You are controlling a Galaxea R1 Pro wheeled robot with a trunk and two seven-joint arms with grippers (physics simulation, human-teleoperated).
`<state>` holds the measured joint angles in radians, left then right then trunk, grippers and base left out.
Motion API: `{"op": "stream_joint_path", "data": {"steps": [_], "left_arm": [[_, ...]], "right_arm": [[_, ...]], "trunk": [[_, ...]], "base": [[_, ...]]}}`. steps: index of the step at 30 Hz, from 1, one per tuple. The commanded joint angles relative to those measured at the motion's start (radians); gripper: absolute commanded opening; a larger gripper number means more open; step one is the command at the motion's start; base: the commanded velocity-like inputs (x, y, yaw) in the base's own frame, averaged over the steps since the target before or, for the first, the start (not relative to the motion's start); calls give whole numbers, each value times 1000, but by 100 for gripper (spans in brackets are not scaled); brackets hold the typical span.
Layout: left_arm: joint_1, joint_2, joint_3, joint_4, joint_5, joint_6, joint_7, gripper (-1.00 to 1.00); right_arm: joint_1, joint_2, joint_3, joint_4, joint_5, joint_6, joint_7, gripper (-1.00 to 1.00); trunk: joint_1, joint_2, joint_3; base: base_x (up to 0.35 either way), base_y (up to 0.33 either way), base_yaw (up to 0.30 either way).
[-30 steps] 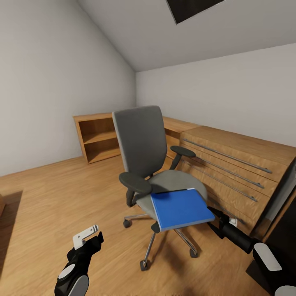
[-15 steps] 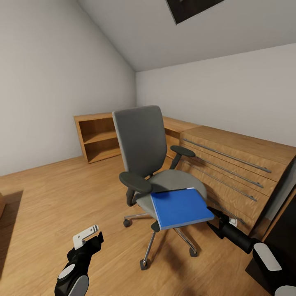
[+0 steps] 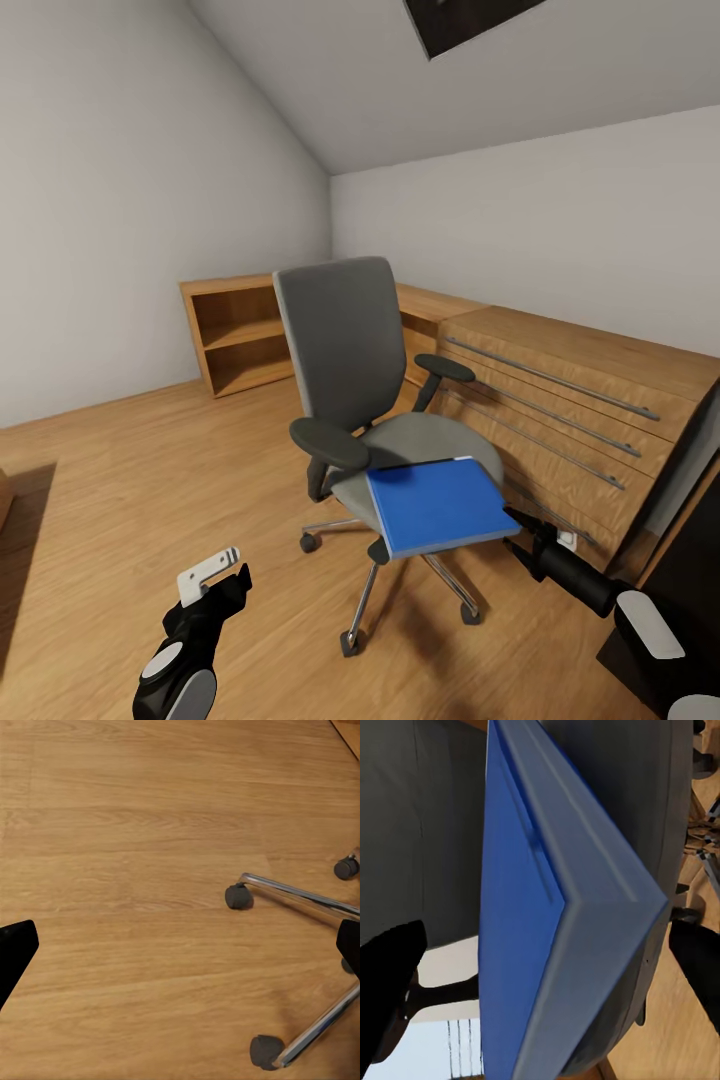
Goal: In the bedroom, organize the workspace by keeping the computer under the desk, ensuring the monitor is on the desk, placing the keyboard on the desk next to the monitor, placing the mouse on the desk next to the keyboard, moving the folder from the swivel chair onto the desk next to the mouse, stacking the notebook on top of the folder with the pen on top of the notebook, and positioning the swivel chair next to the desk.
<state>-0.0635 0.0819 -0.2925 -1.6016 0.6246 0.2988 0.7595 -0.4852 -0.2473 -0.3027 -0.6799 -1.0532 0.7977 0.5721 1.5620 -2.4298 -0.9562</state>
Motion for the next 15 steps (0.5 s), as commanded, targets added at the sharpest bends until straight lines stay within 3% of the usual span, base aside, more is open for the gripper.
{"op": "stream_joint_path", "data": {"steps": [1,15], "left_arm": [[-1,1,-2,-1,4,4,8,100],[-1,0,-3,0,3,5,8,100]], "right_arm": [[-1,0,-3,0,1,6,2,-100],[-1,0,-5,0,1,6,3,-100]], "trunk": [[0,0,-1],[0,0,-1]], "base": [[0,0,0],[0,0,0]]}}
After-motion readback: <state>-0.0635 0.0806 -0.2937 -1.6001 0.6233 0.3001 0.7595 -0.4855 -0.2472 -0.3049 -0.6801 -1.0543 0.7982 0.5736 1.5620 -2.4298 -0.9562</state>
